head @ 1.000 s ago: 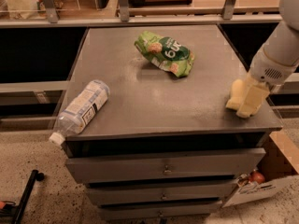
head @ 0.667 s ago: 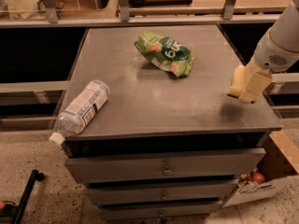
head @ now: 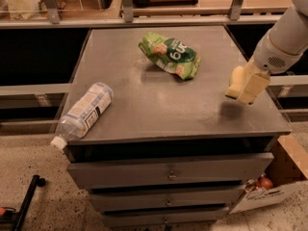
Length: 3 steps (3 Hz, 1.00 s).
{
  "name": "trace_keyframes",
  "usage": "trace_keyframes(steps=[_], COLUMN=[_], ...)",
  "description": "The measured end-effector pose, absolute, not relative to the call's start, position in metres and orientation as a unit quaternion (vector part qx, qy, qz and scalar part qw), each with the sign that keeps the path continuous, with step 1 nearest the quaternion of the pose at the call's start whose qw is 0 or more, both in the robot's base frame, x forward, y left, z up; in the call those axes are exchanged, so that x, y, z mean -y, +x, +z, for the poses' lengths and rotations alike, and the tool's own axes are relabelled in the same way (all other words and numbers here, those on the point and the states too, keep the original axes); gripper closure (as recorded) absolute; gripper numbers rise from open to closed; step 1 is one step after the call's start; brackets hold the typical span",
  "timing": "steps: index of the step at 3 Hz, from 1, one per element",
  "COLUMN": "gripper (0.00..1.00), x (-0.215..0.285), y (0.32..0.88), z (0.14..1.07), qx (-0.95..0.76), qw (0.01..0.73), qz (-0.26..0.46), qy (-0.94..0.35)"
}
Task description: Move sponge near green rice chip bag
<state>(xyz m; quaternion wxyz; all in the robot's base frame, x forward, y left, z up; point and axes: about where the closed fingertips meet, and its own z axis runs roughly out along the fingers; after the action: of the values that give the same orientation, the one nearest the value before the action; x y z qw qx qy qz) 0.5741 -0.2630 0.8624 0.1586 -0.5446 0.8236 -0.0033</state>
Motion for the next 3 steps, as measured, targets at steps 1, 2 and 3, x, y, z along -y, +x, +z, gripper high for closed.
trace_keyframes(steps=[1,2,3], gripper=[1.00,1.00,1.00], x=[0.236,0.204,0.182], y=[0.595,0.610,0.623], z=[0.852,0.846,0.847], qx=[-0.809,-0.791,-0.781], qw=[0.182,0.193,0.189], qz=[0.012,0.021,0.015], qy=[-0.559,-0.580,-0.595])
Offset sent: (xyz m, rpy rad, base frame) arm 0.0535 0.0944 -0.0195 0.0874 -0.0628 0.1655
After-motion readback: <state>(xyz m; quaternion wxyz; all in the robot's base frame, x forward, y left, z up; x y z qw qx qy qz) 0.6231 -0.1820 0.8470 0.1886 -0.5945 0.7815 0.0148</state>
